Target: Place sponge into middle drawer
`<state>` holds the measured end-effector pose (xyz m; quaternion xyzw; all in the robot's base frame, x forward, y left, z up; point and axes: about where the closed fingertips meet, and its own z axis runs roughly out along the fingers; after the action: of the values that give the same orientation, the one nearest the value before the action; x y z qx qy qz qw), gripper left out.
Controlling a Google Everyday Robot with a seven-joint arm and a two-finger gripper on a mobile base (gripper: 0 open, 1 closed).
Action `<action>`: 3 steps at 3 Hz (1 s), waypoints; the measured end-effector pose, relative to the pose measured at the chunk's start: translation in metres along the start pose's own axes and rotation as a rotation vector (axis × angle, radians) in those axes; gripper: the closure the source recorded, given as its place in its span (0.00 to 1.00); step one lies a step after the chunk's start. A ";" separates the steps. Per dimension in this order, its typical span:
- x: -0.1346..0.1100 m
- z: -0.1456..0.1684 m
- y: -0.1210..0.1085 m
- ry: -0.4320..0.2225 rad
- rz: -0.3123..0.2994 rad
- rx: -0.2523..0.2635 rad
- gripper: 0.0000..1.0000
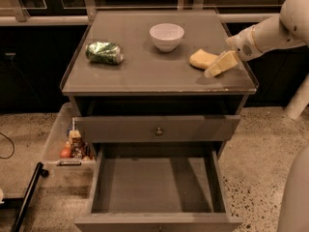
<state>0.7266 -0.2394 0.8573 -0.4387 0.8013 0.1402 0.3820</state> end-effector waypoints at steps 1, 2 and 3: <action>0.002 0.015 0.002 0.016 0.011 -0.022 0.00; 0.004 0.025 0.002 0.033 0.020 -0.036 0.00; 0.004 0.025 0.002 0.033 0.020 -0.036 0.19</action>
Offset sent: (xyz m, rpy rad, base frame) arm 0.0140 0.0110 -0.0226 -0.0137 0.0709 0.0051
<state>0.7359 -0.2269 0.8375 -0.4399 0.8090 0.1514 0.3594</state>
